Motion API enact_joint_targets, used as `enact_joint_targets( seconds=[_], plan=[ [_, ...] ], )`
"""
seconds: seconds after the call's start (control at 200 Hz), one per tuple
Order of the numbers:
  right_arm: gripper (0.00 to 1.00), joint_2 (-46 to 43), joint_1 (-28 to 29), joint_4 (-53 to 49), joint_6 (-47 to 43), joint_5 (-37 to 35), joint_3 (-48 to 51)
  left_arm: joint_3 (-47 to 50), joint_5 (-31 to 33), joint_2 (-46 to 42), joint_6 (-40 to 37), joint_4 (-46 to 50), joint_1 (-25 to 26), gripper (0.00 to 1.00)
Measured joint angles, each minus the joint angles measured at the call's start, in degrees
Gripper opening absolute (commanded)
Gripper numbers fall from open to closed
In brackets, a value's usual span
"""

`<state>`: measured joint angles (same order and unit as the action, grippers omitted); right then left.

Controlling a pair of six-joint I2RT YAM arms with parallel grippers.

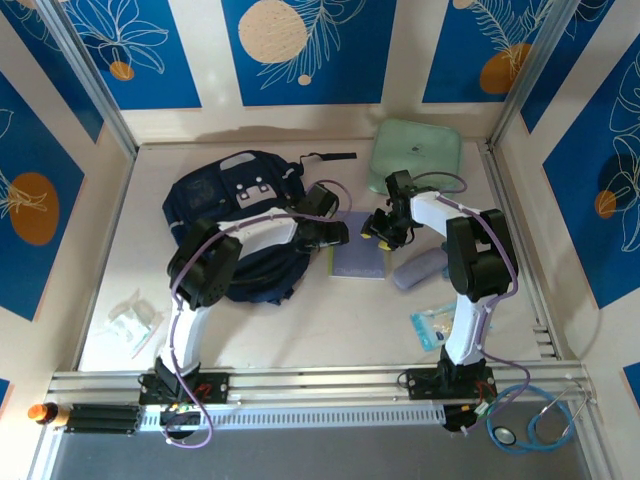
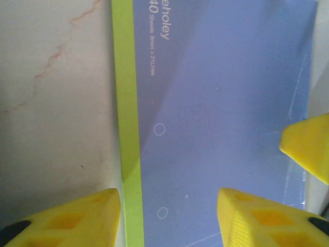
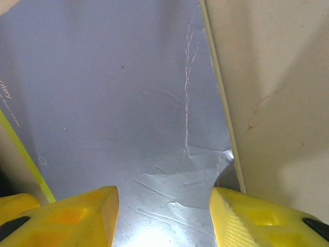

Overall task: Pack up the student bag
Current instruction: Pick up the book at the center of the table.

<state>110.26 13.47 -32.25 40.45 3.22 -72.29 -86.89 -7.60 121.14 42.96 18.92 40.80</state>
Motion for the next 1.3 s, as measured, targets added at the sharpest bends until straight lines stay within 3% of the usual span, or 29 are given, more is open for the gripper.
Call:
enact_joint_targets(
  seconds=[0.23,0.43,0.725,0.925,1.105,1.3],
  plan=[
    [0.52,0.0,0.0,0.1,0.0,0.3,0.0,-0.3,0.0,1.2,0.3,0.0,0.1,0.57],
    [0.52,0.0,0.0,0.1,0.0,0.6,0.0,-0.5,-0.8,1.3,1.0,0.0,0.1,0.56],
    [0.52,-0.2,-0.4,1.5,0.6,1.8,1.2,-0.2,-6.6,1.4,1.8,-1.5,-1.3,0.56],
    [0.52,-0.7,-1.1,2.7,1.3,2.2,2.0,5.2,-12.4,-1.8,3.5,-7.8,-2.7,0.49],
    [0.51,-0.7,-1.4,3.1,1.6,2.2,2.3,9.0,-14.0,-5.4,5.0,-12.8,-2.8,0.40],
    [0.51,-0.8,-1.6,3.3,1.6,2.2,2.4,9.9,-14.9,-5.9,6.1,-16.4,-2.8,0.37]
  ],
)
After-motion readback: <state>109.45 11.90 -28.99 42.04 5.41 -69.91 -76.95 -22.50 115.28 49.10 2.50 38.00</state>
